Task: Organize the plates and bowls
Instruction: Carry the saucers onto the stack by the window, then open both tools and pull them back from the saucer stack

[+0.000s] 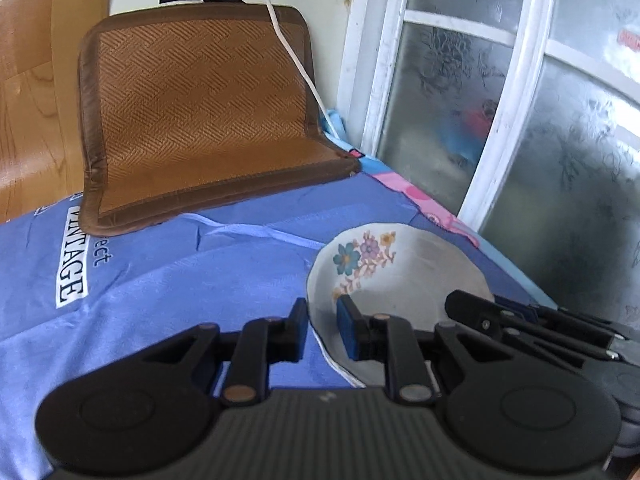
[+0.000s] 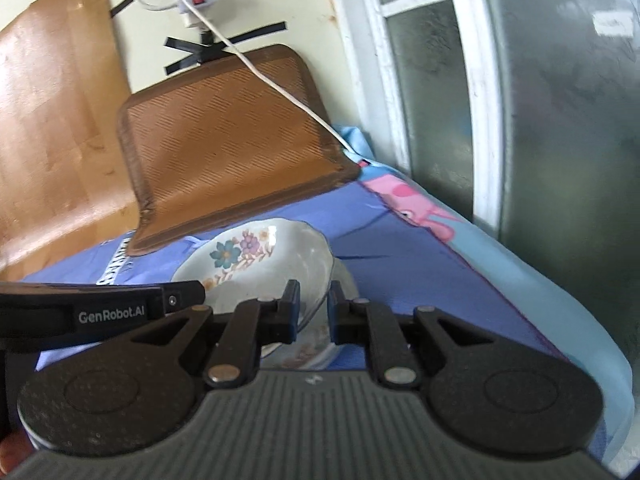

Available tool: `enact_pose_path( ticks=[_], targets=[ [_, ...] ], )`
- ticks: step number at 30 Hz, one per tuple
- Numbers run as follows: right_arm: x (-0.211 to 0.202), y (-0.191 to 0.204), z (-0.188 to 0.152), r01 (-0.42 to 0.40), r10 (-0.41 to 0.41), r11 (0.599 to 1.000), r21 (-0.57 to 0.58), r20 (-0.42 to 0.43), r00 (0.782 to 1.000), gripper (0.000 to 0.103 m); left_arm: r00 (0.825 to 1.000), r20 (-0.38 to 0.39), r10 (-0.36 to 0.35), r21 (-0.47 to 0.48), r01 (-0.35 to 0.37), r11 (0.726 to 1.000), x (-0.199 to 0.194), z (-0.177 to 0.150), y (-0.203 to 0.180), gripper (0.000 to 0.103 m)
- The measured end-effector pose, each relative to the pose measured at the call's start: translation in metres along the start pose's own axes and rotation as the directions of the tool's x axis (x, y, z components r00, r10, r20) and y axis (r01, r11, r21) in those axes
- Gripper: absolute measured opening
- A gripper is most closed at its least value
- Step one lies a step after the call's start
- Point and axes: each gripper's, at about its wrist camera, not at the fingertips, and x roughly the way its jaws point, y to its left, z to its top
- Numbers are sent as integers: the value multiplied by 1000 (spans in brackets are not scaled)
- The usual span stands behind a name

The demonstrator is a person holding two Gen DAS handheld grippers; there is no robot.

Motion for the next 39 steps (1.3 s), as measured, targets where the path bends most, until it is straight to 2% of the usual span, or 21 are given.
enact_pose_path(
  ticks=[3, 5, 7, 8, 11, 16, 21, 27, 34, 39],
  targets=[
    [1, 3, -2, 1, -1, 1000, -4, 24, 1000, 24, 1000, 12, 19, 30, -19, 999, -1, -3, -3, 19],
    [1, 6, -2, 16, -16, 1000, -6, 42, 999, 27, 999, 26, 31, 43, -32, 999, -5, -3, -3, 25],
    [-2, 7, -3, 44, -44, 999, 3, 74, 996, 39, 998, 49, 49, 46, -51, 998, -12, -3, -1, 32],
    [-3, 8, -2, 67, -67, 998, 1, 100, 993, 52, 996, 62, 61, 42, -64, 997, -16, -2, 2, 39],
    [-6, 12, -2, 110, -106, 994, -22, 150, 983, 55, 993, 83, 86, 28, -89, 996, -25, -1, 12, 41],
    [-13, 20, 0, 93, -84, 995, -40, 186, 979, 54, 986, 82, 146, -2, -146, 989, -33, -7, 34, 41],
    [-10, 53, -3, 13, 5, 994, -107, 169, 986, 54, 974, 66, 217, -58, -213, 975, -45, -19, 68, 41],
    [-2, 102, -11, -116, 135, 979, -167, 105, 985, 53, 948, 45, 315, -135, -307, 942, -67, -40, 116, 41],
    [3, 160, -24, -234, 247, 941, -245, 23, 969, 53, 903, 24, 430, -237, -413, 880, -100, -71, 176, 41],
    [12, 194, -36, -315, 308, 918, -241, -67, 949, 53, 865, 9, 501, -302, -475, 826, -120, -93, 213, 43]
  ],
)
